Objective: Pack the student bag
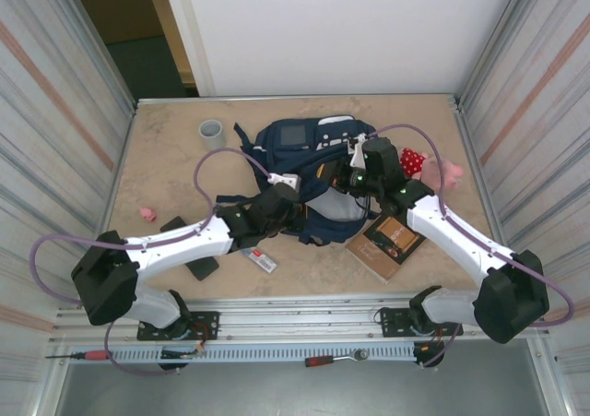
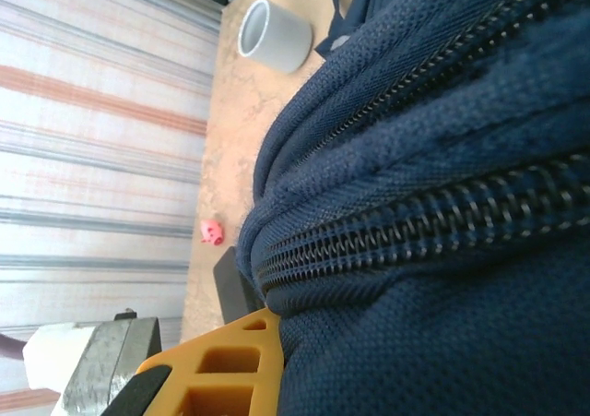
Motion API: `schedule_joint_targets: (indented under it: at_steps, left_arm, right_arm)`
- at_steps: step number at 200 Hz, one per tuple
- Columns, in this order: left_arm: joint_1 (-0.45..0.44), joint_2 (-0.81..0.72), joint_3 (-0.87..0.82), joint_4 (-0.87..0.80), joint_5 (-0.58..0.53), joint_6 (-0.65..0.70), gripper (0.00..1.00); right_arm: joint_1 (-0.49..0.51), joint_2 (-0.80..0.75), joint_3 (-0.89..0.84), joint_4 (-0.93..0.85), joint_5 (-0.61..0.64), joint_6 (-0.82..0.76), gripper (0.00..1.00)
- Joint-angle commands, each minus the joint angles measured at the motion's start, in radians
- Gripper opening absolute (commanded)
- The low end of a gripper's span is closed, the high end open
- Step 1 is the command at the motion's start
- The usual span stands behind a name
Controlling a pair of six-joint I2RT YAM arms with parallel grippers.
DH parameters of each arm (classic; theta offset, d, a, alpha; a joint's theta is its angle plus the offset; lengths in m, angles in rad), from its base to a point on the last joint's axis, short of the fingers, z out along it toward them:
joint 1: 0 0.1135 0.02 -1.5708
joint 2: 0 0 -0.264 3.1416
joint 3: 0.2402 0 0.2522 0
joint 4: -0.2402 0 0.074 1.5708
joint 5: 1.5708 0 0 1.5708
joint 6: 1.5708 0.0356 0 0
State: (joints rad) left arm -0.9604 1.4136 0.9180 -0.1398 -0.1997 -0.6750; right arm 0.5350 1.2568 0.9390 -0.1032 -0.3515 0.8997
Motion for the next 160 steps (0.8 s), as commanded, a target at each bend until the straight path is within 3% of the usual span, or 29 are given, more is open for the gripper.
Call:
schedule_joint_targets:
  at_steps: [1,55,82,124,138,160]
  left_arm:
    - [0.031,-0.026,-0.045,0.056,0.064,-0.016,0.03]
    - [0.078,-0.067,-0.112,0.072,0.179,-0.012,0.00]
    - [0.142,-0.089,-0.172,0.176,0.326,-0.032,0.00]
    - [0.196,-0.076,-0.144,0.141,0.519,0.135,0.00]
    - [0.217,-0.062,-0.141,0.174,0.574,0.096,0.00]
    - [0.225,-0.036,-0.162,0.319,0.619,-0.083,0.00]
  right_arm:
    - [-0.009,-0.010,0.064,0.035,-0.036,-0.053,0.00]
    - [-0.061,0.009,0.080,-0.022,-0.074,-0.102,0.00]
    - [-0.104,0.010,0.084,-0.061,-0.132,-0.142,0.00]
    - [-0.181,0.039,0.096,-0.066,-0.259,-0.173,0.00]
    - [-0.163,0.046,0.115,-0.083,-0.263,-0.205,0.00]
    - [-0.090,0.053,0.119,-0.085,-0.245,-0.265,0.00]
